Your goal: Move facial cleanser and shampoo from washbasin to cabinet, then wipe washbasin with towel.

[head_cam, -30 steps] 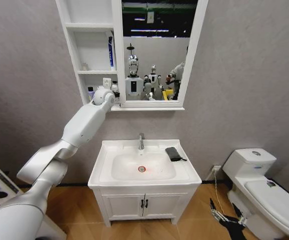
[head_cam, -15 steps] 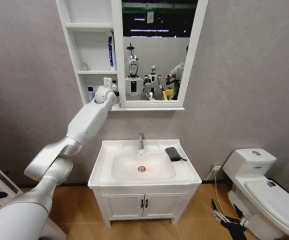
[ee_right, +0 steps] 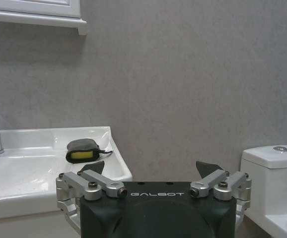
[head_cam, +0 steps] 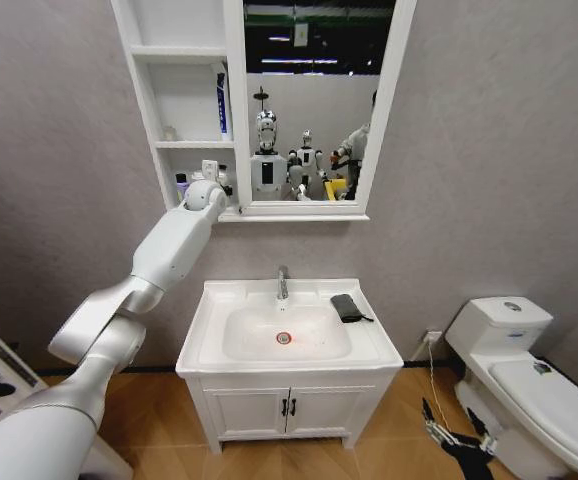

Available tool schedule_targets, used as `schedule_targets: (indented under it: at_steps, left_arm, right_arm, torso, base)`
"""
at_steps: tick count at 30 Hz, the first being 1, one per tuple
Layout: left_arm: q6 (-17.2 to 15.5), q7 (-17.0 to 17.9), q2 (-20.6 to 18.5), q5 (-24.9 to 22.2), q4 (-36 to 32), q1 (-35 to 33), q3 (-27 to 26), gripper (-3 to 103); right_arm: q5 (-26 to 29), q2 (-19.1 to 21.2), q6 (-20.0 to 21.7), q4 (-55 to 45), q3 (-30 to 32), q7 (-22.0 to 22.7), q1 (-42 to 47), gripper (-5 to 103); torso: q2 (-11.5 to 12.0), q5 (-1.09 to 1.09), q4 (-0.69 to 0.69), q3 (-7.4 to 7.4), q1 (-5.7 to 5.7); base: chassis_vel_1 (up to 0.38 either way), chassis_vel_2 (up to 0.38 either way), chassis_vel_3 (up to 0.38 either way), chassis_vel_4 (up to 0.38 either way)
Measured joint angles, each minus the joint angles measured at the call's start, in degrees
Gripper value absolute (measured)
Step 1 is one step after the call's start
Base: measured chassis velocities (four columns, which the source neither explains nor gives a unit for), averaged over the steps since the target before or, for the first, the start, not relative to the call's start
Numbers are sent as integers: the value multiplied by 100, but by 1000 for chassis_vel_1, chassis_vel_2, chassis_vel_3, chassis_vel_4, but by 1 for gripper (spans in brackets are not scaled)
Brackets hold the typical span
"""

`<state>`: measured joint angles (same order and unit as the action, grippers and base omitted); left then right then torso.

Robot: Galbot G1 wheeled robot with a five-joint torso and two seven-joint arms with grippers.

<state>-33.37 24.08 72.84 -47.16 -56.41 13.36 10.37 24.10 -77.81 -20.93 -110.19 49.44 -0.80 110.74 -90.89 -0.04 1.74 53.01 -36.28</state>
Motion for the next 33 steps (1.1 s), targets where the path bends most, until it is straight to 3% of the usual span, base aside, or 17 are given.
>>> schedule_targets:
  at_steps: [18, 26, 27, 29, 33]
  left_arm:
    - [-15, -26, 52, 44, 98, 4, 51, 25]
    - [-70, -21, 0, 34, 17, -57, 70, 57]
    - [-70, -21, 0, 34, 17, -57, 70, 57]
    - [-80, -17, -49, 2, -52, -91, 84, 68]
    - [-110, 0, -171, -103, -225, -154, 133, 79]
  right_arm:
    - [61, 10, -26, 34, 41, -9, 23, 100]
    - [61, 15, -26, 41, 43, -13, -5, 100]
    - [61, 15, -26, 41, 43, -13, -5, 100]
    - [60, 15, -25, 47, 39, -13, -11, 100]
    - [49, 15, -25, 65, 33, -14, -20, 100]
  torso:
    - [-1, 1, 1, -1, 1]
    - [0, 0, 0, 0, 0]
    - [0, 0, 0, 0, 0]
    - [0, 0, 1, 0, 0]
    - [0, 0, 1, 0, 0]
  base:
    - [0, 0, 0, 0]
    - [0, 0, 0, 0]
    - [0, 0, 0, 0]
    - [0, 0, 0, 0]
    - [0, 0, 0, 0]
